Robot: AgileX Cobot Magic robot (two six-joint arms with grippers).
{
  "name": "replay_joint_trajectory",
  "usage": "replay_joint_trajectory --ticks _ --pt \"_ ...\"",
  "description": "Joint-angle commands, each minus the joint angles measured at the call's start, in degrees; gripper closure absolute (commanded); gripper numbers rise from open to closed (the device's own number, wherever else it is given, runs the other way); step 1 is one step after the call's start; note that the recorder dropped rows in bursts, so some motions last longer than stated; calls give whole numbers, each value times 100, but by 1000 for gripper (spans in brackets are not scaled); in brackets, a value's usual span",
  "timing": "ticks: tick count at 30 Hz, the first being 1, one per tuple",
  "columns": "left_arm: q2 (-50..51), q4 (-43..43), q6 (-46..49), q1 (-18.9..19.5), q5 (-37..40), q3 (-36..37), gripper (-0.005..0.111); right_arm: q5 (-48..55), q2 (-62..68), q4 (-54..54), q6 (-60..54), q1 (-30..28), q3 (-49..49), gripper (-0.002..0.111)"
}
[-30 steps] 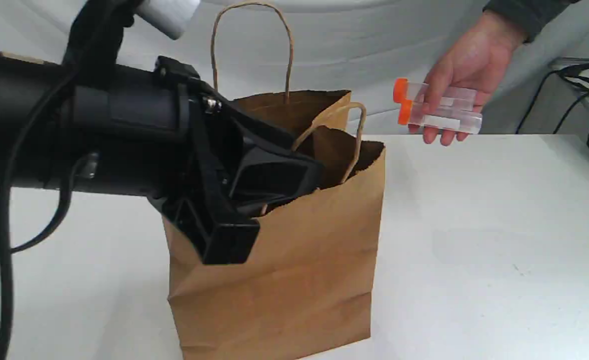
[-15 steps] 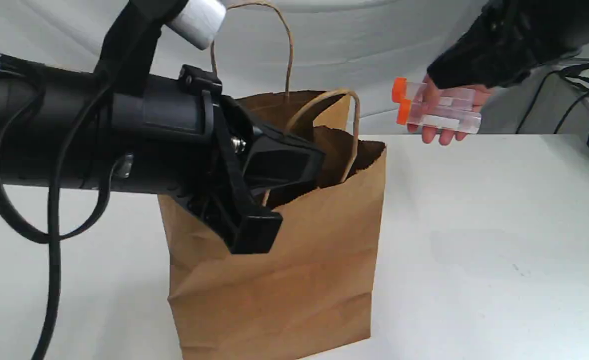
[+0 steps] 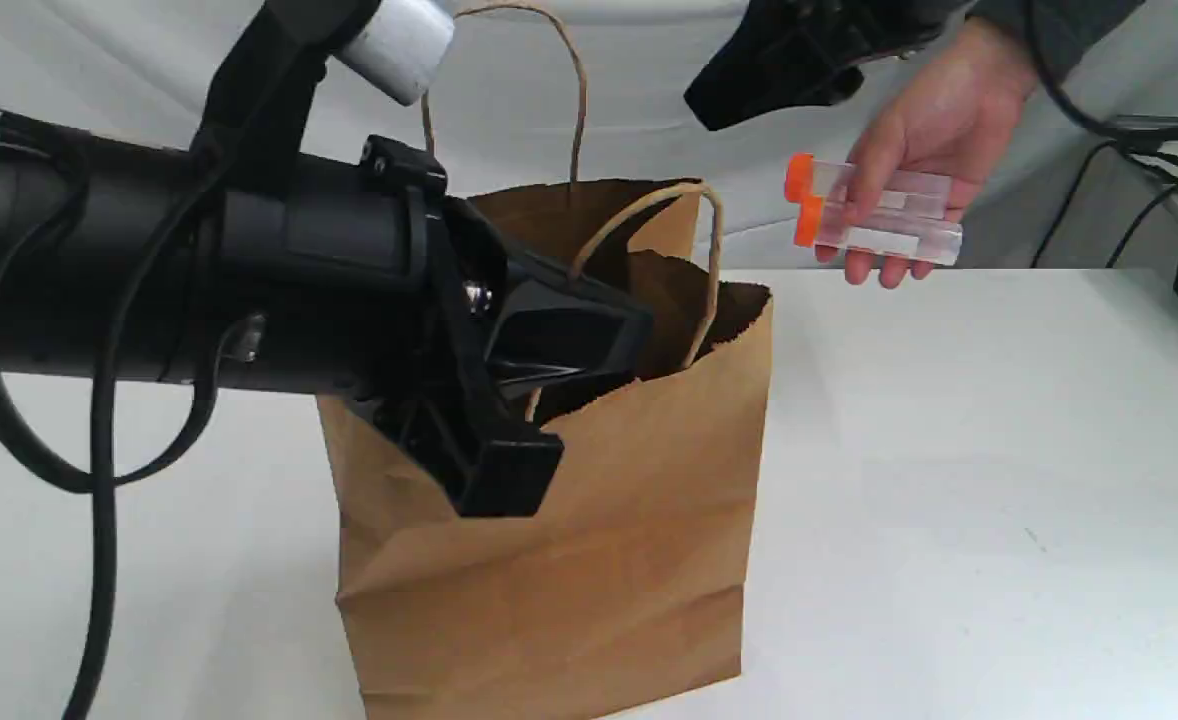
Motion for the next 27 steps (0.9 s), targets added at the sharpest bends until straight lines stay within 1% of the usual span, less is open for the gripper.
replay_joint_trajectory --ticks 1,6,12,16,27 --pt "-15 -58 1 -26 1 -21 107 170 248 -81 73 108 -395 58" --pt "-15 -56 1 -26 -10 -21 107 170 488 -121 51 252 -595 58" --pt "-15 -56 1 -26 15 -21 107 34 654 -306 9 252 -595 57" --pt "-15 -56 1 -26 15 -21 107 29 731 -188 -113 252 -595 54" --pt "-15 -56 1 -26 15 -21 107 117 825 -33 -319 252 -595 55"
